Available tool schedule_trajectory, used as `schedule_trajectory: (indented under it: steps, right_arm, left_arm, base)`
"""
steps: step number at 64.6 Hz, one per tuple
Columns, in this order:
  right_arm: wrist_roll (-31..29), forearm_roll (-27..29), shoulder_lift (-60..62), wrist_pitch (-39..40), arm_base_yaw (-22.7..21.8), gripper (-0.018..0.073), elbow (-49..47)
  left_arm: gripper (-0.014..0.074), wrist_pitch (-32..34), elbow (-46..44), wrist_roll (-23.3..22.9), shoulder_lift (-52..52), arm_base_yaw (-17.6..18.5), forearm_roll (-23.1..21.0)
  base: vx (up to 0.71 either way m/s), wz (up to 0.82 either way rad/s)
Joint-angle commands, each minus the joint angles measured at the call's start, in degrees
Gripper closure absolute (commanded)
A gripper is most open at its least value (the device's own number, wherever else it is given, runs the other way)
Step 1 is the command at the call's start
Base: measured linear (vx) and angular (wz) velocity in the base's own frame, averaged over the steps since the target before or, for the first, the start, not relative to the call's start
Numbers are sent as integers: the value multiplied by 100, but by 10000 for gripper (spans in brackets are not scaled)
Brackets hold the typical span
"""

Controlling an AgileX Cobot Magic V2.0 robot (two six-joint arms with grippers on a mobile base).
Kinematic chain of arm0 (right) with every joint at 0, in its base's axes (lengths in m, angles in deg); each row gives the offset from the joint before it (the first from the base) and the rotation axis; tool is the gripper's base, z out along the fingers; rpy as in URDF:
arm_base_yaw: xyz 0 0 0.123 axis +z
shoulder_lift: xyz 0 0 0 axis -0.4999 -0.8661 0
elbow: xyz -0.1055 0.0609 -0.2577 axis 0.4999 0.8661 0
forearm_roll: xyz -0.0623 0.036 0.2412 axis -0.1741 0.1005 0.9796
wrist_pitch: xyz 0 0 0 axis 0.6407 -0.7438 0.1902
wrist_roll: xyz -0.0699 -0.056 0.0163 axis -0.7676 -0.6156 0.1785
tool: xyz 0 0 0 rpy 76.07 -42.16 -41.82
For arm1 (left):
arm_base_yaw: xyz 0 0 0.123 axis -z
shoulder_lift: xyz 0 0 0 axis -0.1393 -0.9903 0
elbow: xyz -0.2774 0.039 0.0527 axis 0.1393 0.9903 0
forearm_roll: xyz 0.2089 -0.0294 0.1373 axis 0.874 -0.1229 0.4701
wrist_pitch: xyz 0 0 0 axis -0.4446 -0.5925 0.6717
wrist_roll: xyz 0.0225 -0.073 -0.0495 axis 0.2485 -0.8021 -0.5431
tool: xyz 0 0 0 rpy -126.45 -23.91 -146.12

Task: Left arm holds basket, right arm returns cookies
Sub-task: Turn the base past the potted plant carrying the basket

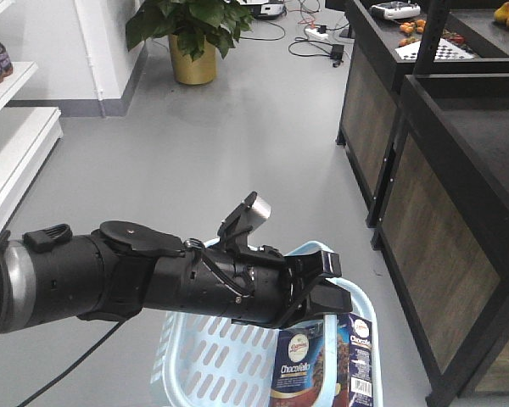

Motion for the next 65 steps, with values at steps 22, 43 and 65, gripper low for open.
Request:
schedule_trajectory:
  steps: [22,43,65]
  right_arm:
    - [-7,-54,67,431,5,567,19]
    - [-7,-54,67,431,5,567,19]
    - [-7,-54,67,431,5,567,19]
  left_arm:
    - [603,-244,-174,18,331,32,-500]
    - [603,-244,-174,18,331,32,-500]
    - [603,-244,-174,18,331,32,-500]
  base:
    - [24,1]
    - [26,6]
    - [25,0]
